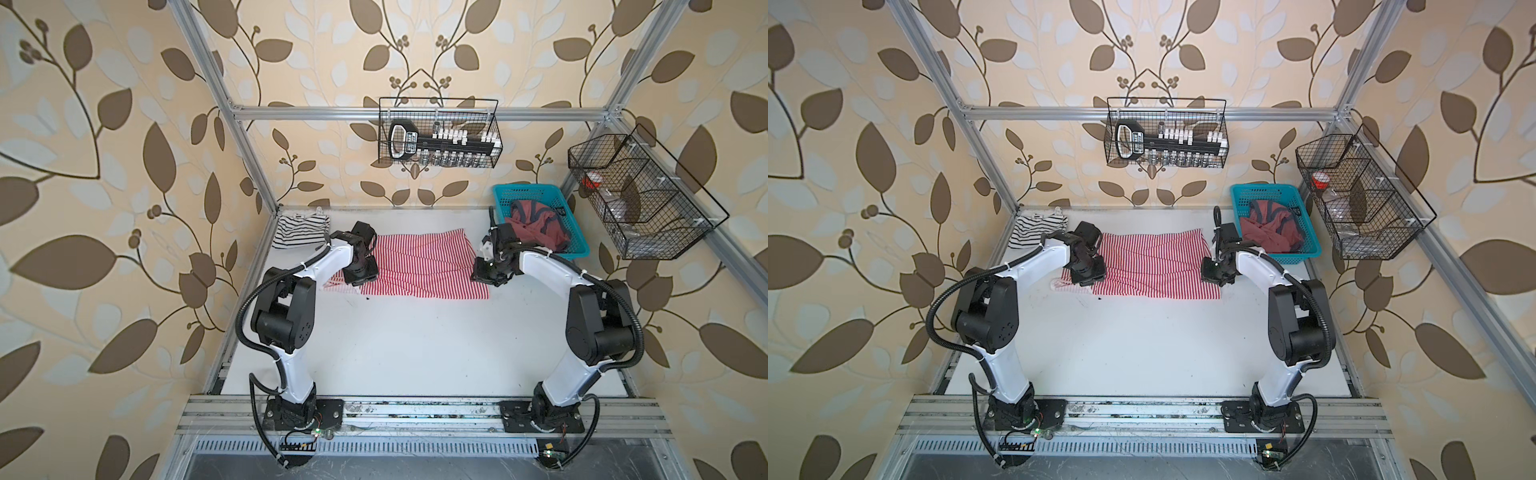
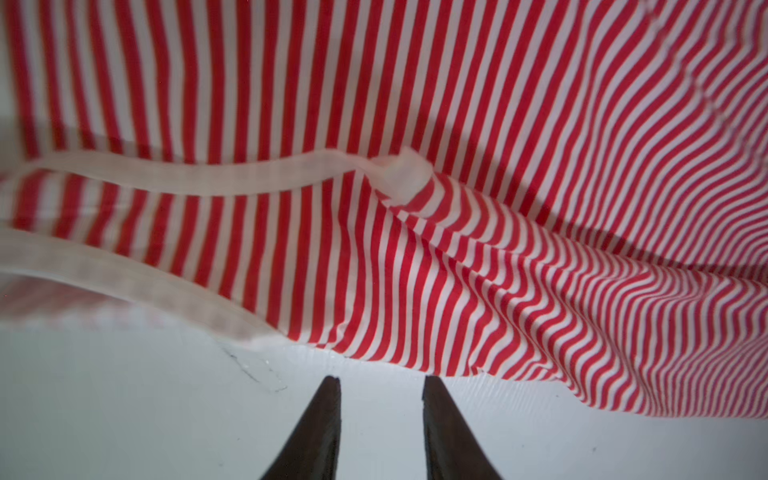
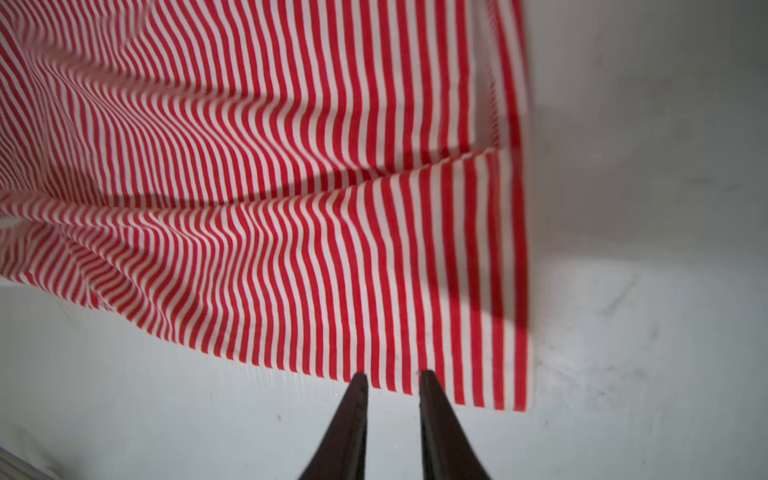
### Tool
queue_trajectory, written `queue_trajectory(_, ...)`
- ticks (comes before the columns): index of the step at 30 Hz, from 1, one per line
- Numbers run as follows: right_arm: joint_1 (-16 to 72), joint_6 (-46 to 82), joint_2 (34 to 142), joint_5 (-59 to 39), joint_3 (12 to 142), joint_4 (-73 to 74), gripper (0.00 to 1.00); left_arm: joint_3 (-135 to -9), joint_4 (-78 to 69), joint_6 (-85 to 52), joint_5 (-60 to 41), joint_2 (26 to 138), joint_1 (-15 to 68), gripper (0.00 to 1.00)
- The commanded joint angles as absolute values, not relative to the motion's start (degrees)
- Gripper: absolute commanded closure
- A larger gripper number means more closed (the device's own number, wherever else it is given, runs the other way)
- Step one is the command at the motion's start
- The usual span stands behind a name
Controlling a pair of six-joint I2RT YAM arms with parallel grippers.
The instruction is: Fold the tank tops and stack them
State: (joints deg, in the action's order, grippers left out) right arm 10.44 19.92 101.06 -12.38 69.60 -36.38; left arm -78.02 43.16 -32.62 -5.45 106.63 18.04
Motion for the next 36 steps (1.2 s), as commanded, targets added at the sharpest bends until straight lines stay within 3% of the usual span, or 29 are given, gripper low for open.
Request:
queue_trajectory(1,10.72,20.2,103.79,-13.61,68.4,-34.11,0.78,-76.66,39.14,-35.93,-7.65,107.95,17.49,0.66)
queue_trajectory(5,10.39,20.18,106.71,-12.57,69.19,-33.22,0.74,-76.2,37.88,-36.73,-5.47,110.04,17.49,0.61)
queue_trajectory(13,8.74,19.31,110.76,-9.38,68.78,-34.97,0.77,-74.55,39.9,-35.81,-2.21,113.44,16.71,0.6)
queue_trajectory(26,8.43,21.18,105.7,-2.5,59.7,-35.86,0.76,-64.98,43.6,-35.36,2.52,108.43,16.26,0.55)
queue_trajectory(36,12.29,22.95,99.72,-3.26,52.95,-36.84,0.75,-59.59,45.02,-35.59,-0.51,100.15,18.12,0.53)
